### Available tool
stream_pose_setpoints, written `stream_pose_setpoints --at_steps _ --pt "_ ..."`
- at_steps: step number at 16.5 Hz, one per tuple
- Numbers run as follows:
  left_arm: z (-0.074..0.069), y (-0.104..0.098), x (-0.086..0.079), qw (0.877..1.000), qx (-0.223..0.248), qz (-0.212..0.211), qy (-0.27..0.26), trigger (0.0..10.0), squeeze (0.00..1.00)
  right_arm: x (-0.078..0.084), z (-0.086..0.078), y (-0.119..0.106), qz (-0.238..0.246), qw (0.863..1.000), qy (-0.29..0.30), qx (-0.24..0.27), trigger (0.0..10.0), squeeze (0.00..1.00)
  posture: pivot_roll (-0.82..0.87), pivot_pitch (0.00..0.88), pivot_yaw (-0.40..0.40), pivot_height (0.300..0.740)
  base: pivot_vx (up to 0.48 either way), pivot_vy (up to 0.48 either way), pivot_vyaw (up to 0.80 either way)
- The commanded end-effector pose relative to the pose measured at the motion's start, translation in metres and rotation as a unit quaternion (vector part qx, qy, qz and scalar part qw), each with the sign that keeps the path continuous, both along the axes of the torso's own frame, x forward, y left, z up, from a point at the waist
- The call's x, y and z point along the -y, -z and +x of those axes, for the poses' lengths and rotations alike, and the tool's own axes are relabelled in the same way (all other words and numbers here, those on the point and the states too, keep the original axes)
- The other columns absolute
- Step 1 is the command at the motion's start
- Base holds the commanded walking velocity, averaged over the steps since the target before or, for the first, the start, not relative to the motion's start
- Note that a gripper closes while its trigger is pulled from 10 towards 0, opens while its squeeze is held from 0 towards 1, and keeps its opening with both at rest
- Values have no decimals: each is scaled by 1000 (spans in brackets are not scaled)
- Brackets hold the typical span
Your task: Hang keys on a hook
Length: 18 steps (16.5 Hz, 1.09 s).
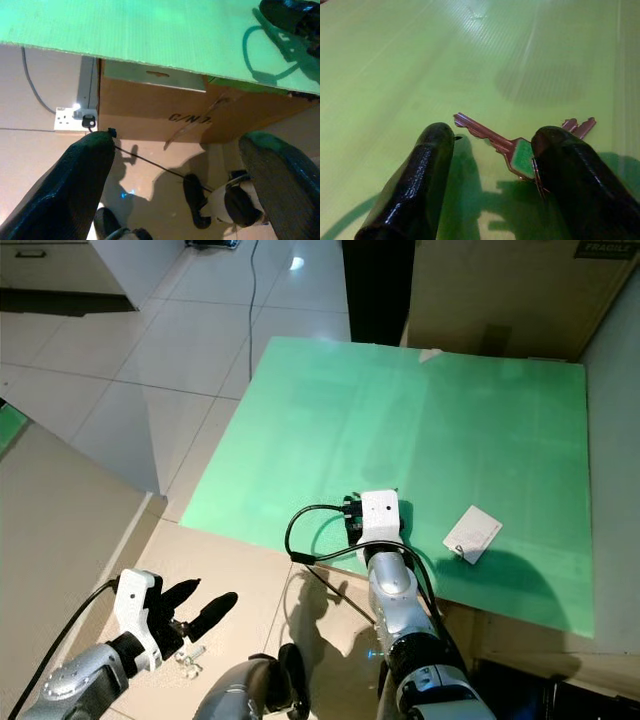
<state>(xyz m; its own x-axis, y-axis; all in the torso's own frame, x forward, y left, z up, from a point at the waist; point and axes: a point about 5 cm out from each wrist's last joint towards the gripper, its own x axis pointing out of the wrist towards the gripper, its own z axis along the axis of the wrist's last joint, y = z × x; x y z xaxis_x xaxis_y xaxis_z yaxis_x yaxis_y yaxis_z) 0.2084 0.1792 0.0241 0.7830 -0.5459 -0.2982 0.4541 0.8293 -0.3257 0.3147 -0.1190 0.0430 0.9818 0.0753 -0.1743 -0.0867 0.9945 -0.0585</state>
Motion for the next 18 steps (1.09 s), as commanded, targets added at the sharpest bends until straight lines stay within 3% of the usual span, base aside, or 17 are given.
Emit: stream_pose_setpoints --at_steps 1,9,11,14,18 --pt "-6 6 -8 1000 -16 13 -5 10000 0 -12 -10 15 3 999 -14 -37 0 0 48 281 259 740 0 0 0" --pt "5 8 0 1000 -14 10 -1 10000 0 -10 -11 17 1 999 2 -39 0 0 37 275 258 740 0 0 0" --pt "5 8 -1 1000 -14 10 -2 10000 0 -11 -7 8 -31 999 -5 -14 0 0 37 270 258 740 0 0 0" --pt "14 10 10 1000 -9 2 -1 10000 0 -13 11 -35 -51 996 -14 78 0 0 3 209 241 740 0 0 0" --pt "39 6 26 1000 12 -13 -3 10000 0 -13 20 -71 -43 990 -18 135 0 0 -39 132 226 740 0 0 0"
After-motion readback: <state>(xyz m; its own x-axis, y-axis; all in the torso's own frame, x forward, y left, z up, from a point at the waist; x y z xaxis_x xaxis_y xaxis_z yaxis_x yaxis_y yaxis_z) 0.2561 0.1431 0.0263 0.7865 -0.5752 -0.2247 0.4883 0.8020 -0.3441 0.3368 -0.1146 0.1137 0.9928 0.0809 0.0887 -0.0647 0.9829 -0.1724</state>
